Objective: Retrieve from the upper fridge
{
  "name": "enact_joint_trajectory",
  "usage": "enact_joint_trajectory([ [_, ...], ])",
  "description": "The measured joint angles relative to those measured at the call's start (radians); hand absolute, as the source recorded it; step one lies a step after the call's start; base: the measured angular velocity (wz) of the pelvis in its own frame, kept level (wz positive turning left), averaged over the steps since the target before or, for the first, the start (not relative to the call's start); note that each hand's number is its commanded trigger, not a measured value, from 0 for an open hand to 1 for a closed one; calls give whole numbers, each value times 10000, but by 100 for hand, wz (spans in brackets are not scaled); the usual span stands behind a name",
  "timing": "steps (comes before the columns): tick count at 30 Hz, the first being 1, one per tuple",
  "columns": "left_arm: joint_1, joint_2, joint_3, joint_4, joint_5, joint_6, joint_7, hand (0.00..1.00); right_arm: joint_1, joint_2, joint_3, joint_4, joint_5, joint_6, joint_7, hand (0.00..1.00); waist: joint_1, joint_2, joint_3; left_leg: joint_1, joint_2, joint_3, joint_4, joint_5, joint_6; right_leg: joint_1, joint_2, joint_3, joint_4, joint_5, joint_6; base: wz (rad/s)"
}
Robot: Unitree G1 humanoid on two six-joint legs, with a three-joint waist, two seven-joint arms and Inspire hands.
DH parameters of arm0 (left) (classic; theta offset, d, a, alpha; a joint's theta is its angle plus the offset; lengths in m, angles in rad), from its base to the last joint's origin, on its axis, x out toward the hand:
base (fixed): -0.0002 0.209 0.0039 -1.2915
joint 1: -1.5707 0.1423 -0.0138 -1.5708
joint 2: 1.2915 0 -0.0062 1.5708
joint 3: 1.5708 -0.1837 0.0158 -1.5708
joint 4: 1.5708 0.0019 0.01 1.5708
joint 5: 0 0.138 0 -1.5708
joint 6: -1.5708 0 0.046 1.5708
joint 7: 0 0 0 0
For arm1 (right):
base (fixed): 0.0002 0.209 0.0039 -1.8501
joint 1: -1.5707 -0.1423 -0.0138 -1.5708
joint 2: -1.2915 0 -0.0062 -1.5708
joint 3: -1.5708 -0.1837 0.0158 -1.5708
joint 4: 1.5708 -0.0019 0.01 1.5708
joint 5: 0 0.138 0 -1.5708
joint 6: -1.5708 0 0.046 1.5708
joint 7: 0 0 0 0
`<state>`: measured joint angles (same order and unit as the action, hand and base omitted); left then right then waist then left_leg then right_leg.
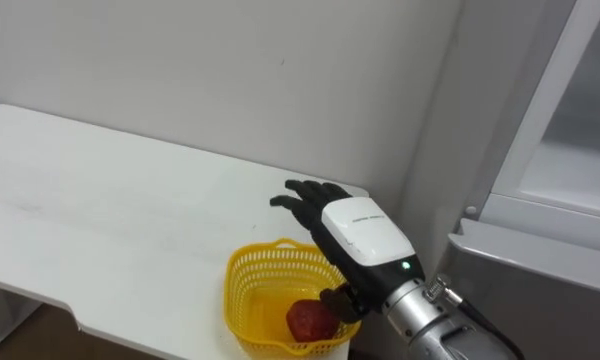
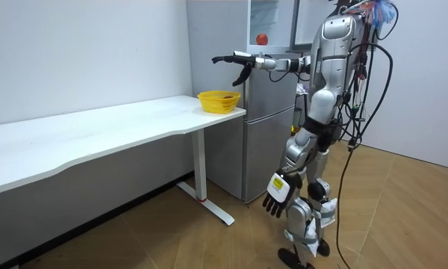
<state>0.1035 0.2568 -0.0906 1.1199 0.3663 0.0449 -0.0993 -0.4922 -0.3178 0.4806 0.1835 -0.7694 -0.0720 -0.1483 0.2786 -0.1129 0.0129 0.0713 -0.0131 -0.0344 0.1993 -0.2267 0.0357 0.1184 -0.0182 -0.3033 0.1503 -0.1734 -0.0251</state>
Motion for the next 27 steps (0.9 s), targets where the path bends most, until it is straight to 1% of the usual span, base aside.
enact_joint_trajectory([
  [8, 0, 0, 0, 4, 0, 22, 1, 0, 1, 0, 0, 0, 5, 15, 1, 0, -2, 2, 1, 1, 1, 1, 4, 0, 0, 2, -2, 5, 0, 0, 0, 0],
  [13, 0, 0, 2, 10, 2, 180, -7, 0, 1, 0, 0, 0, 4, 88, 128, 0, -1, 0, 0, 1, 1, 2, 4, 0, -1, 2, 3, 5, 0, 0, 0, 0],
  [23, -35, -1, -9, 5, 7, 192, -5, 0, 0, 1, 0, 0, 83, 83, 205, 0, -6, 6, 0, -15, 2, 14, 5, 0, 0, -33, 5, 19, 0, 0, 0, 0],
  [26, -44, -4, -71, 6, -9, 190, 54, 0, 0, 0, 0, -1, 392, 67, 204, 0, -22, 22, 1, -63, 2, 49, 57, 0, 0, -113, 4, 125, 1, 0, 0, -3],
  [27, -44, -14, -89, 6, -8, 187, 87, 0, 0, 1, -3, -37, 589, 66, 203, 0, -25, 52, 12, -80, 1, 74, 64, 0, -1, -146, 12, 309, 1, 0, 0, -6],
])
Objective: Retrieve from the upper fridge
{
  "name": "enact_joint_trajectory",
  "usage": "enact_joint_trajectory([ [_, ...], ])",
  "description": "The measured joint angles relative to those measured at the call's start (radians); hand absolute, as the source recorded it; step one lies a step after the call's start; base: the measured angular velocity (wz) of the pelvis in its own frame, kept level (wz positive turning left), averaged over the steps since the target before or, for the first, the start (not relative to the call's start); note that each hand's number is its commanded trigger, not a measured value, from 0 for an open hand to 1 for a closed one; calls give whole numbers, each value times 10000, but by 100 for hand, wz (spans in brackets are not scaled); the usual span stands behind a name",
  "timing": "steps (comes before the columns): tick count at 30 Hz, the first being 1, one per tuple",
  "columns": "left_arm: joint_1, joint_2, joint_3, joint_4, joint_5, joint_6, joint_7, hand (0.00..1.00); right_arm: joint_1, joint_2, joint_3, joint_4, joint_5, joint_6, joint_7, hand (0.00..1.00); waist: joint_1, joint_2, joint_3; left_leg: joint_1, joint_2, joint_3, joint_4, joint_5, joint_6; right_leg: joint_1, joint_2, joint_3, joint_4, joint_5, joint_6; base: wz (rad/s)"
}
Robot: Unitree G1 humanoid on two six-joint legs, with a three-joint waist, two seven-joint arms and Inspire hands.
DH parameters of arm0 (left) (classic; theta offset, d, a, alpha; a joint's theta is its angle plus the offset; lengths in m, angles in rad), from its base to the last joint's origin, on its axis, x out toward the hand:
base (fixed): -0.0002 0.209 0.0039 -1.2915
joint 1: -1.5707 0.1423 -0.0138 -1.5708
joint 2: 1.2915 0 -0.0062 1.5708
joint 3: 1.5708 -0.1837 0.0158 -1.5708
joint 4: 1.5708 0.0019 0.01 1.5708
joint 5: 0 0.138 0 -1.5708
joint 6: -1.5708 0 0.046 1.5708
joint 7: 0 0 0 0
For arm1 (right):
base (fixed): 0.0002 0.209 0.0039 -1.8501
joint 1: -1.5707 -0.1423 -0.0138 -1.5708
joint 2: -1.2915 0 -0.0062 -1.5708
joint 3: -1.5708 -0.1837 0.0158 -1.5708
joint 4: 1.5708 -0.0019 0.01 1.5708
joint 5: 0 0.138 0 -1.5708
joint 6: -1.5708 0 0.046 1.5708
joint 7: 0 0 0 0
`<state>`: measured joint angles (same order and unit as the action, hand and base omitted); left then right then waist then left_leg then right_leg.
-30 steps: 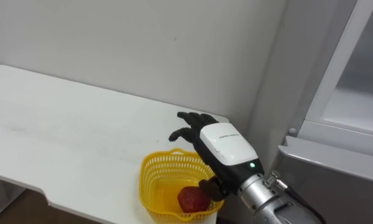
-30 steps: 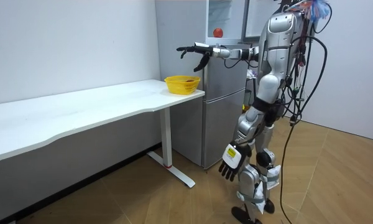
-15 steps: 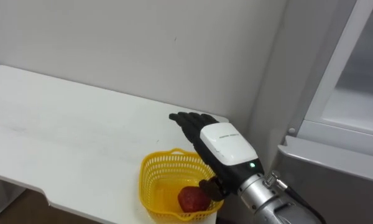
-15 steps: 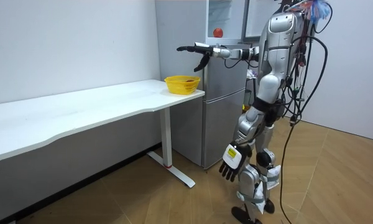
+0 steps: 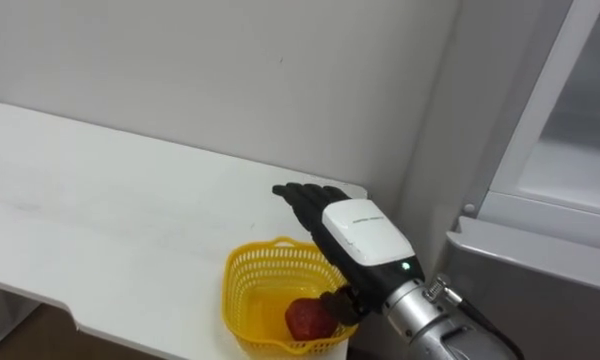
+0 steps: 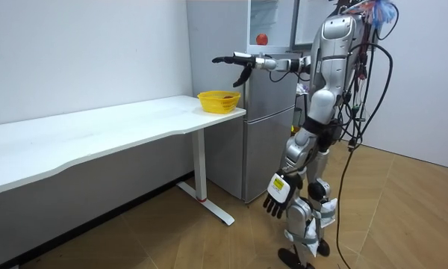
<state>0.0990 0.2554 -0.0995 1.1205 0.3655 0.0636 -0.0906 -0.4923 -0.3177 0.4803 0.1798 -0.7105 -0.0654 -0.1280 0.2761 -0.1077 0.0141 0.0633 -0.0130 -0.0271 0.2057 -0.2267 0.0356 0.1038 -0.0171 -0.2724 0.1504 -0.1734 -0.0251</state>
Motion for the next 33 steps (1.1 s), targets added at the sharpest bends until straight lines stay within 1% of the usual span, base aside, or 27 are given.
enact_joint_trajectory([
  [2, 3, -14, 2, 0, 0, -6, 12, 0, 0, 0, 0, -102, 241, -17, -1, 0, -26, 71, 8, 1, 0, 28, 0, 0, 0, -12, 9, 208, 0, 0, 0, -5],
  [4, 0, -15, 8, 0, 2, -16, 14, 0, 0, 3, -5, -341, 628, -29, -10, 0, -35, 163, 5, 5, 7, 109, 0, 0, 0, -19, 10, 237, 0, 0, 0, -7],
  [6, 8, -29, -3, 18, 6, -42, 5, 0, 1, 10, -11, -931, 871, -127, -123, 0, -163, 272, -19, -1, 8, 148, -13, 0, 0, -30, 10, 228, 0, 0, 1, -2],
  [7, 9, -29, -4, 29, 6, -43, 5, 0, 1, 21, -11, -1079, 920, -160, -180, 0, -192, 313, -13, 1, 8, 152, -15, 0, 0, -29, 10, 226, 1, 0, 1, 0],
  [8, 16, -29, -11, 61, 6, -43, 4, 0, 1, 33, -12, -1343, 967, -271, -321, 0, -246, 356, -33, 9, 11, 163, -13, 0, 0, -26, 12, 225, 1, 0, 1, -4],
  [9, 23, -36, -31, 90, -3, -43, 5, 0, 9, 48, -12, -1592, 988, -322, -429, 0, -289, 433, -36, 29, 15, 208, -8, 0, 0, -20, 14, 274, 3, 0, 1, -6],
  [10, 33, -51, -36, 109, -3, -44, 8, 0, 11, 69, -13, -1716, 1066, -343, -463, 0, -299, 455, -49, 45, 16, 229, -9, 0, 0, -14, 14, 296, 4, 0, 1, -10],
  [12, 31, -150, -33, 307, -3, -56, 56, 0, 19, 138, -16, -2106, 1398, -462, -634, 0, -337, 579, -59, 160, 23, 351, -39, 0, 0, 37, 19, 441, 13, 1, 2, -16],
  [13, 29, -168, -32, 383, -3, -65, 112, 0, 22, 152, -18, -2198, 1467, -469, -658, 0, -363, 594, -62, 187, 27, 379, -48, 0, 0, 47, 23, 473, 14, 1, 2, -12],
  [14, 48, -196, -20, 467, -2, -67, 226, 0, 33, 170, -50, -2443, 1596, -482, -662, 0, -486, 608, -56, 195, 31, 387, -48, 0, 0, 54, 24, 477, 13, 1, 2, -5],
  [16, 48, -241, -22, 557, -9, -79, 240, 0, 324, 225, -412, -3018, 1622, -600, -707, 0, -570, 603, -60, 203, 32, 396, -47, 0, 0, 57, 23, 486, 16, 1, 3, 0],
  [17, 89, -271, -39, 553, -34, -85, 238, 0, 618, 240, -667, -3378, 1745, -734, -884, 0, -651, 639, -38, 214, 30, 392, -48, 0, 0, 93, 19, 462, 13, 2, 4, 5],
  [19, 234, -316, -39, 556, -74, -84, 241, 0, 1106, 488, -985, -3895, 2219, -792, -1155, 0, -890, 651, -37, 278, 39, 408, -73, -1, 0, 169, 28, 466, 16, 2, 5, 0],
  [23, 278, -439, -39, 557, -210, -96, 451, 0, 1589, 626, -1166, -4339, 2983, -901, -1463, 0, -1145, 709, -63, 370, 68, 558, -169, -3, -1, 194, 43, 500, 41, 5, 9, -10],
  [25, 272, -460, -39, 563, -218, -225, 563, 0, 1738, 703, -1222, -4392, 3150, -967, -1570, 0, -1317, 743, -76, 385, 77, 594, -190, -3, -2, 191, 48, 506, 51, 6, 8, -6],
  [27, 261, -463, -39, 562, -224, -299, 655, 0, 2044, 851, -1394, -4677, 3217, -1019, -1682, 0, -1371, 800, -91, 408, 98, 673, -197, -4, -3, 164, 52, 504, 88, 6, 8, -8],
  [29, 291, -487, -37, 560, -217, -299, 660, 0, 2207, 873, -1561, -4814, 3215, -1160, -1850, 0, -1413, 893, -93, 508, 111, 766, -215, -4, -3, 164, 52, 506, 157, 6, 8, -14],
  [30, 310, -504, -32, 575, -207, -303, 661, 0, 2307, 880, -1700, -4928, 3211, -1226, -1973, 0, -1442, 944, -112, 528, 113, 787, -236, -4, -2, 158, 49, 504, 183, 6, 8, -9],
  [32, 311, -503, -23, 633, -205, -344, 664, 0, 2448, 903, -1980, -5165, 3214, -1324, -2151, 0, -1486, 980, -116, 531, 110, 787, -233, -4, -2, 155, 47, 515, 183, 6, 8, -2],
  [33, 331, -497, -25, 727, -209, -402, 666, 0, 2448, 921, -2105, -5251, 3214, -1396, -2297, 0, -1586, 1002, -117, 532, 110, 788, -227, -4, -2, 155, 49, 519, 183, 6, 8, 0],
])
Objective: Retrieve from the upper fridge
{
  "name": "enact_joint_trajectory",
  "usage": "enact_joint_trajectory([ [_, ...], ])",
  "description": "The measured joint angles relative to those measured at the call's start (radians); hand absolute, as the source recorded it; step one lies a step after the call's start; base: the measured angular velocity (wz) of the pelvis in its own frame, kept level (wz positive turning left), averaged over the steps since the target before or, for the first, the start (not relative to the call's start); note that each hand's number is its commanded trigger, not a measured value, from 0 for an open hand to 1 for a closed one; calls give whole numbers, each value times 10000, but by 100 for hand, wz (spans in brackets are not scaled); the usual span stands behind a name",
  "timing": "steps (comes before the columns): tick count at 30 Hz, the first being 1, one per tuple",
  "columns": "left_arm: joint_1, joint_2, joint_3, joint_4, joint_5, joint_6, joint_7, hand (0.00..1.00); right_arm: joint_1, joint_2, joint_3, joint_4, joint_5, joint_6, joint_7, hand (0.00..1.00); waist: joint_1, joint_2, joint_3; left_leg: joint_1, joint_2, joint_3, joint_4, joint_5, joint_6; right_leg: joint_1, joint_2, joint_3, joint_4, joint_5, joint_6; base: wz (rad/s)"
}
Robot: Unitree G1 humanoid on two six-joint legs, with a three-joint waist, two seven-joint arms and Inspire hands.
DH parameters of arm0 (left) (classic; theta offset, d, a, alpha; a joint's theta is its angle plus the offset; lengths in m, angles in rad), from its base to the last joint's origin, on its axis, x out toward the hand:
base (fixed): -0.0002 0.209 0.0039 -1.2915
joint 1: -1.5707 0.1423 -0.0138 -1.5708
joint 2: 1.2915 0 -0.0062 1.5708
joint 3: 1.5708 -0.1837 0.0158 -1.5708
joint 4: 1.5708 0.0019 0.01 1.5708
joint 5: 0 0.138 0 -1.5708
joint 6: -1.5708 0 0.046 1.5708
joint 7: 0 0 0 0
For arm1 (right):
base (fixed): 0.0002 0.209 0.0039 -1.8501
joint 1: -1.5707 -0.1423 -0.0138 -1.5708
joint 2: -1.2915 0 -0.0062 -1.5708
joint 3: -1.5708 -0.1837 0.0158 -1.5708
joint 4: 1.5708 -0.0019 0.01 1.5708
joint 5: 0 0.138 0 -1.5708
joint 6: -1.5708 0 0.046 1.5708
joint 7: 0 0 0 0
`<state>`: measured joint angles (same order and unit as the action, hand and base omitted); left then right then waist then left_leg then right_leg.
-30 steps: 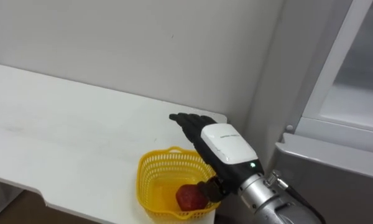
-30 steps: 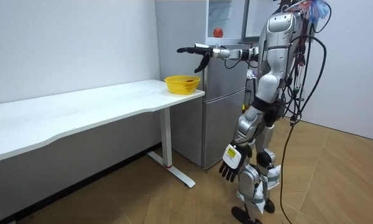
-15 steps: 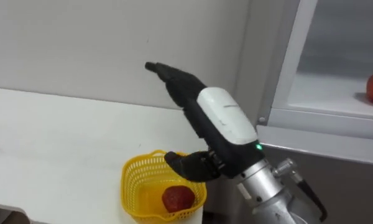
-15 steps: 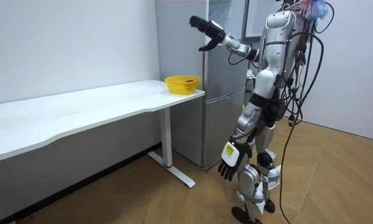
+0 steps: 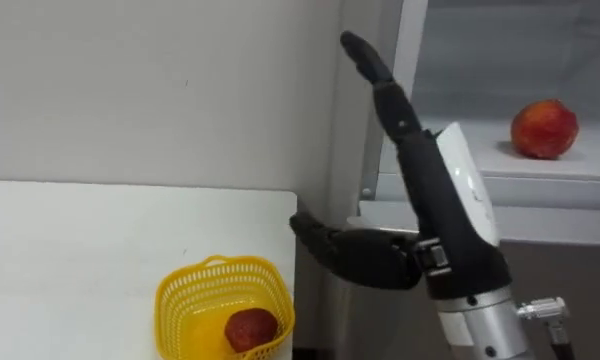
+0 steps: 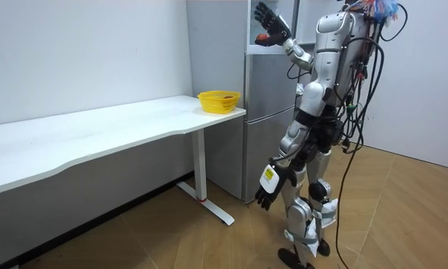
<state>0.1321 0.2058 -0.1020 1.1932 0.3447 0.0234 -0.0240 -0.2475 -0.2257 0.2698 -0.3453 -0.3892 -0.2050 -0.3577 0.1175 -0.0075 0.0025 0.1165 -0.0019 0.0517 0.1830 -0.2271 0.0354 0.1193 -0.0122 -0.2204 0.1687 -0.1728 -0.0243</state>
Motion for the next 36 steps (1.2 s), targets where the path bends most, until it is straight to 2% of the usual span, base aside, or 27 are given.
enact_joint_trajectory([
  [3, 102, -14, -15, 77, 0, -20, 1, 0, 1, 80, -335, -137, 42, -253, -333, 0, -174, 47, -1, -6, 4, -1, 13, 0, 0, 1, 6, -14, -1, 0, 0, 0],
  [5, 165, -27, -15, 79, 5, -25, 1, 0, 1, 115, -450, -200, 67, -292, -479, 0, -305, 75, -7, -12, 7, -2, 13, 0, -1, 1, 10, -17, -1, 0, 0, 0],
  [7, 181, -47, -15, 93, 7, -24, 4, 0, 13, 101, -563, -244, 50, -350, -568, 0, -344, 123, -35, -16, 7, -3, 7, -1, -2, -8, 12, -16, 1, 0, 0, 0],
  [9, 181, -96, -2, 111, 7, -24, 64, 0, 248, 80, -764, -524, 72, -349, -591, 0, -391, 157, -109, -3, 5, 1, 7, -1, -2, -5, 58, -3, 11, 0, 0, 0],
  [14, 350, -153, 26, 131, -8, -24, 145, 0, 376, -60, -1417, -653, 272, -413, -1038, 0, -447, 125, -132, 170, 18, 31, -14, 0, -2, 121, 101, 249, 8, -1, -1, -6],
  [19, 592, -168, 26, 126, -6, -25, 142, 0, 378, -145, -2170, -674, 349, -422, -1567, 0, -712, -136, -100, 161, 32, 23, -7, -5, -12, 105, 128, 263, -2, -2, -3, -1],
  [22, 678, -167, 37, 129, -8, -33, 135, 0, 379, -546, -2644, -674, 434, -456, -1882, 0, -849, -274, -105, 153, 27, 35, -1, -6, -11, 80, 125, 282, -1, -1, -3, 0],
  [29, 713, -157, 229, 123, -7, -266, 189, 0, 383, -619, -3566, -664, 635, -652, -2315, 0, -976, -314, -88, 179, 43, 153, -59, -5, -11, 58, 143, 318, 1, -1, -3, -2],
  [31, 695, -156, 242, 116, -10, -275, 206, 0, 383, -699, -3708, -592, 889, -668, -2348, 0, -997, -332, -58, 179, 47, 164, -71, -5, -11, 38, 144, 320, 12, -1, -3, 0],
  [33, 601, -153, 440, 118, -4, -280, 204, 0, 368, -799, -3743, -479, 1184, -646, -2398, 0, -974, -387, 12, 146, 49, 136, -75, -5, -11, 17, 142, 309, 14, -1, -3, 0],
  [36, 555, -148, 813, 97, 19, -259, 167, 0, 360, -816, -3834, -64, 1253, -584, -2344, 0, -934, -412, 26, 146, 50, 137, -100, -5, -11, 6, 143, 299, 10, -1, -3, 0],
])
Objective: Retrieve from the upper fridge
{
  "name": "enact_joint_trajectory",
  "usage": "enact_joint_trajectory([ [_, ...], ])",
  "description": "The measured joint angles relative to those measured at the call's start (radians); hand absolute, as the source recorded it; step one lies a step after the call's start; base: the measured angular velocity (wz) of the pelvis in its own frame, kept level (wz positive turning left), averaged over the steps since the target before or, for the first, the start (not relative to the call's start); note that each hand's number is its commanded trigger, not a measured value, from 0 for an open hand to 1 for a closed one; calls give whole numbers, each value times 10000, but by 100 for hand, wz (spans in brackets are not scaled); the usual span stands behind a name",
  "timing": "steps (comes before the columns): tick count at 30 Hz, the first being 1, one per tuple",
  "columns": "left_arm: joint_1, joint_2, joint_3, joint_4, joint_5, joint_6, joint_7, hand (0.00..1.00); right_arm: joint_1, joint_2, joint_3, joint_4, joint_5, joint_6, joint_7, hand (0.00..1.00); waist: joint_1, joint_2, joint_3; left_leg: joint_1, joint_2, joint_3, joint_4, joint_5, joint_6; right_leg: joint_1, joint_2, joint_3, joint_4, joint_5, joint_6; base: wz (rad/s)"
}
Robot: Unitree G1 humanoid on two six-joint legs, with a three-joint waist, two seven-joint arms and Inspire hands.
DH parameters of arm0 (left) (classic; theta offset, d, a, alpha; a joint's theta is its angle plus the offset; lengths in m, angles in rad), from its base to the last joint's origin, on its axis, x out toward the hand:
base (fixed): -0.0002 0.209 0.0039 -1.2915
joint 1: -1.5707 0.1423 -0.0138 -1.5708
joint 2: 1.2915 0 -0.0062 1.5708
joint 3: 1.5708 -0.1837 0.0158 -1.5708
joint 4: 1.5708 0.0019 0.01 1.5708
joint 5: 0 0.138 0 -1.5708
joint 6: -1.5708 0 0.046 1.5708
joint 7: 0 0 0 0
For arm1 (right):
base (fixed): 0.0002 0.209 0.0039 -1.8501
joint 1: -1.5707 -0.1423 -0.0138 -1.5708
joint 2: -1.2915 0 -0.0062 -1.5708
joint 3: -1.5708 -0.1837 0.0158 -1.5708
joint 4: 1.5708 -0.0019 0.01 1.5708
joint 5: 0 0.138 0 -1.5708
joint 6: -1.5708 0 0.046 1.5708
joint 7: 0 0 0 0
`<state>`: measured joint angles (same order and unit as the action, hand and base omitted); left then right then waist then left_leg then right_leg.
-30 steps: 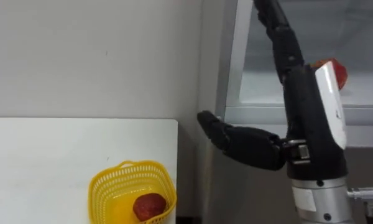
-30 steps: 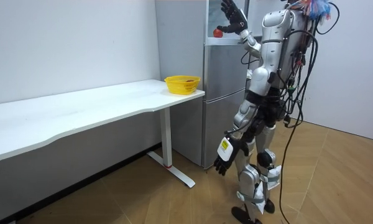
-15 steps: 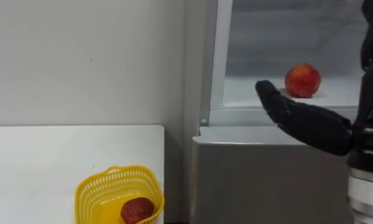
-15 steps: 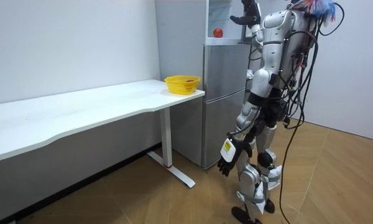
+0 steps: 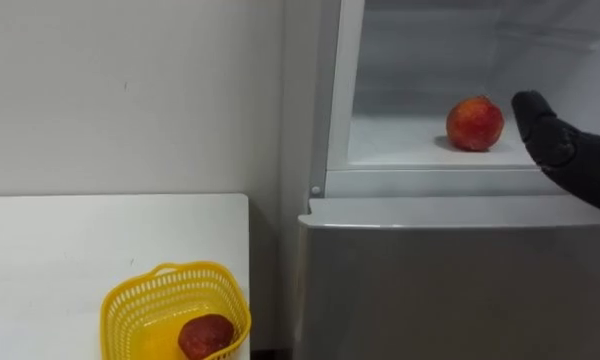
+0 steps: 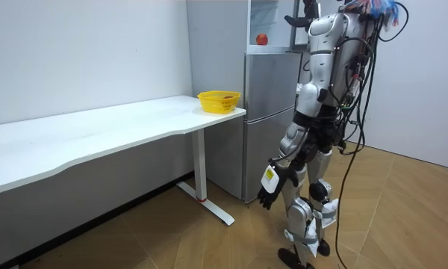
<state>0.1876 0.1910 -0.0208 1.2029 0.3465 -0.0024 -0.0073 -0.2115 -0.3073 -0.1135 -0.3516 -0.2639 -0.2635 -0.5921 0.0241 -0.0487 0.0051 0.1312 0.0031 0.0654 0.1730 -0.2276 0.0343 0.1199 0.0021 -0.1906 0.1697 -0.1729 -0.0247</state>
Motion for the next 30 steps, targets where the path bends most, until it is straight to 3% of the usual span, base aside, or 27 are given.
enact_joint_trajectory([
  [8, 6, 22, 196, -10, -23, 202, -255, 0, -384, -202, -380, 1520, 669, 606, 149, 0, 85, -38, -23, -13, -3, 7, -32, 1, 1, -74, -12, -145, -7, 0, 0, 0],
  [14, 13, 35, 188, -17, -21, 349, -283, 0, -981, -588, -348, 2301, 1863, 1101, 491, 0, 97, -73, -38, -6, -5, 6, -7, 5, 1, -72, -20, -175, -12, 0, 0, 0],
  [18, 95, 98, 189, -204, 32, 511, -317, 0, -1502, -769, -349, 3051, 2038, 1474, 655, 0, 83, -186, -73, -155, -9, 8, 110, 4, 1, -77, -142, -589, -10, -1, 1, 4],
  [21, 180, 150, 192, -526, 97, 618, -358, 0, -1623, -905, -292, 3102, 2162, 1718, 956, 0, 130, -278, -70, -174, -10, 11, 114, 4, 1, -94, -143, -607, -8, -1, 1, 2],
  [24, 282, 182, 192, -734, 104, 649, -412, 0, -1657, -907, -279, 3101, 2220, 1738, 1172, 0, 146, -352, -106, -173, -14, 11, 117, 3, 1, -91, -142, -610, -4, -1, 1, 0],
  [30, 333, 232, 206, -848, 115, 646, -443, 0, -2450, -1017, -263, 3631, 2796, 1776, 1385, 0, 147, -358, -92, -180, -24, -126, 126, 3, 1, -75, -153, -626, 10, -1, 1, 2],
])
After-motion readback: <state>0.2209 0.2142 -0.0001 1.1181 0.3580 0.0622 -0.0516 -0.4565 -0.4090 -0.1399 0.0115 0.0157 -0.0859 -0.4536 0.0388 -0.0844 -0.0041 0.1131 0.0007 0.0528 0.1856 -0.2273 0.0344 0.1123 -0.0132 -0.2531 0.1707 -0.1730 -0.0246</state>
